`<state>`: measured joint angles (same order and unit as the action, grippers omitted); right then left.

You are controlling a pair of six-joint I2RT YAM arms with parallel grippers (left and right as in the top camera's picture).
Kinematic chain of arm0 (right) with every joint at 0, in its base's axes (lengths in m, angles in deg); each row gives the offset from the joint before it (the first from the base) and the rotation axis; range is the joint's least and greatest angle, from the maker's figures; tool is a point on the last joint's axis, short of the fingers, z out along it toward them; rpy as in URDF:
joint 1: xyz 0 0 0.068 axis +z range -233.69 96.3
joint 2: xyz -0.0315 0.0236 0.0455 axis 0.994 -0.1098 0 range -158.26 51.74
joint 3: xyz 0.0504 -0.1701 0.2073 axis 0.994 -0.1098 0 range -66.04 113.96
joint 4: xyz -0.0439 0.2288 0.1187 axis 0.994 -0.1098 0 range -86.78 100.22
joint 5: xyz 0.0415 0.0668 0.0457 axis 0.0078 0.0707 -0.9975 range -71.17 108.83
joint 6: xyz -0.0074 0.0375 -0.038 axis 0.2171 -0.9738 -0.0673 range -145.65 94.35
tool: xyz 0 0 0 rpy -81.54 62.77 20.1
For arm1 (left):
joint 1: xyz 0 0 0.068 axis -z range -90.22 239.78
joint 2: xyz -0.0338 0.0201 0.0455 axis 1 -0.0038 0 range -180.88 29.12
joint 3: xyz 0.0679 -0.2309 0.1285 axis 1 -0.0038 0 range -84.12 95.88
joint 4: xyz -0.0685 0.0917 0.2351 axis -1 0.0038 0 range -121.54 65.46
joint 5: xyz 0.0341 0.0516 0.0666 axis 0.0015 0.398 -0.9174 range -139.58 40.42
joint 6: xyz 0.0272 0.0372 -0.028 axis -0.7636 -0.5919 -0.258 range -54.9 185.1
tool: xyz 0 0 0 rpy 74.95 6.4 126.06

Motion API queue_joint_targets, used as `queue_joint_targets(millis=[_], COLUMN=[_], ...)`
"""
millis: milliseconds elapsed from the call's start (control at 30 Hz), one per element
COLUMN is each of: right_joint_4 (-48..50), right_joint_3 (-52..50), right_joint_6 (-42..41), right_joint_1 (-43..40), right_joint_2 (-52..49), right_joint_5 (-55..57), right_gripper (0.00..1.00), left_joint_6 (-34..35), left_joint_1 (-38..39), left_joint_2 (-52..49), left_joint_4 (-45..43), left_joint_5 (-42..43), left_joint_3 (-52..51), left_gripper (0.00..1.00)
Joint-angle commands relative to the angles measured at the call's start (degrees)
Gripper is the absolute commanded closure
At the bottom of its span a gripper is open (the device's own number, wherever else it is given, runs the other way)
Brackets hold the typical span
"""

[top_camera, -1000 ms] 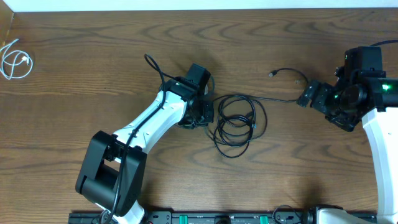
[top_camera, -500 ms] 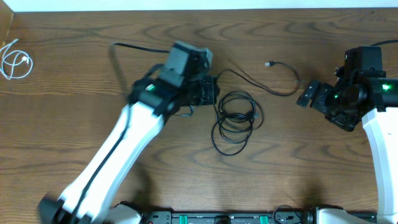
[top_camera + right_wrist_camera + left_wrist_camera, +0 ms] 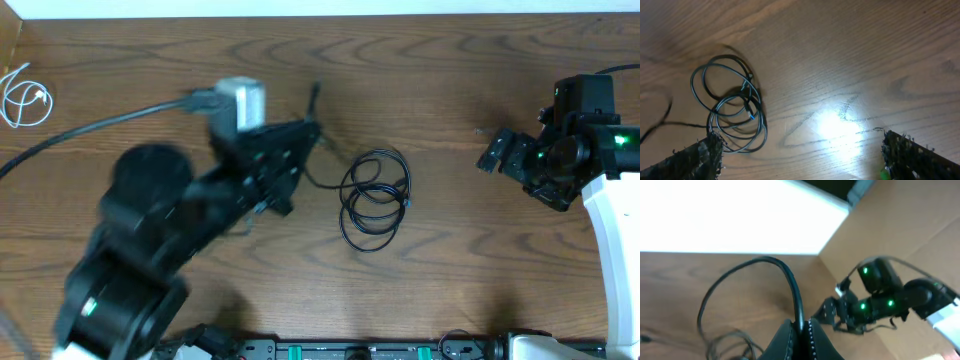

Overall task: Untangle cables
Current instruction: 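Grasp a black cable strand with the left gripper and pull leftward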

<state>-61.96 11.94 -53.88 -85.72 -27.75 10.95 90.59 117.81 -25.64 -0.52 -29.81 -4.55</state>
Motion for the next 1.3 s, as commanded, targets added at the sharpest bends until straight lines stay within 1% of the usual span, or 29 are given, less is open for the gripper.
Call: queue_joint_targets(millis=[0,133,267,467,600,700,767,933,1033,1067,1100,1133,1167,1200,1233,1267], right_joint_4=[-0.02,-0.02,-0.02,-0.02,-0.04,-0.04,-0.04,-0.04,-0.02,-0.02,-0.04,-0.04,-0.04,-0.04,-0.02,-0.04], right_joint_3=[0.74,0.74,0.74,0.74,0.74,0.74,0.74,0.74,0.74,0.74,0.74,0.74,0.74,0.74,0.74,0.74], right_joint_6=[0.46,0.46,0.46,0.46,0.46,0.46,0.46,0.46,0.46,0.46,0.48,0.46,0.46,0.46,0.46,0.46], right_joint_1=[-0.24,-0.24,-0.24,-0.24,-0.24,-0.24,-0.24,-0.24,-0.24,-0.22,-0.22,-0.22,-0.20,-0.20,-0.20,-0.20], right_joint_2=[0.09,0.09,0.09,0.09,0.09,0.09,0.09,0.09,0.09,0.09,0.09,0.09,0.09,0.09,0.09,0.09], right_joint_5=[0.46,0.46,0.46,0.46,0.46,0.46,0.48,0.48,0.46,0.46,0.46,0.46,0.46,0.48,0.46,0.46], right_gripper=[0.01,0.01,0.01,0.01,0.01,0.01,0.01,0.01,0.01,0.01,0.01,0.01,0.01,0.01,0.01,0.01], left_joint_6=[-0.28,0.17,1.07,1.18,1.46,4.09,5.73,8.94,9.33,9.31,9.31,9.31,9.31,9.31,9.29,9.27], left_joint_1=[-0.04,-0.04,-0.04,-0.07,-0.09,-0.26,-1.77,-9.44,-17.25,-19.19,-21.84,-23.76,-25.66,-27.93,-29.57,-31.08], left_joint_2=[3.91,8.02,10.38,10.01,7.80,5.29,4.04,1.75,-0.09,-0.63,-1.49,-2.16,-2.91,-3.89,-4.68,-5.46], left_joint_4=[1.53,6.21,10.99,17.33,23.39,26.38,26.53,26.14,26.14,26.14,26.16,26.14,26.16,26.36,26.64,26.88], left_joint_5=[-11.45,-25.22,-36.89,-45.33,-54.75,-61.70,-63.63,-63.01,-57.18,-55.47,-52.94,-51.08,-49.07,-46.47,-44.11,-41.68], left_joint_3=[0.81,0.81,0.81,0.81,0.81,0.81,0.81,0.81,0.81,0.81,0.81,0.81,0.81,0.81,0.81,0.81], left_gripper=[0.93,0.93,0.93,0.92,0.93,0.92,0.92,0.92,0.92,0.91,0.85,0.75,0.59,0.37,0.26,0.23])
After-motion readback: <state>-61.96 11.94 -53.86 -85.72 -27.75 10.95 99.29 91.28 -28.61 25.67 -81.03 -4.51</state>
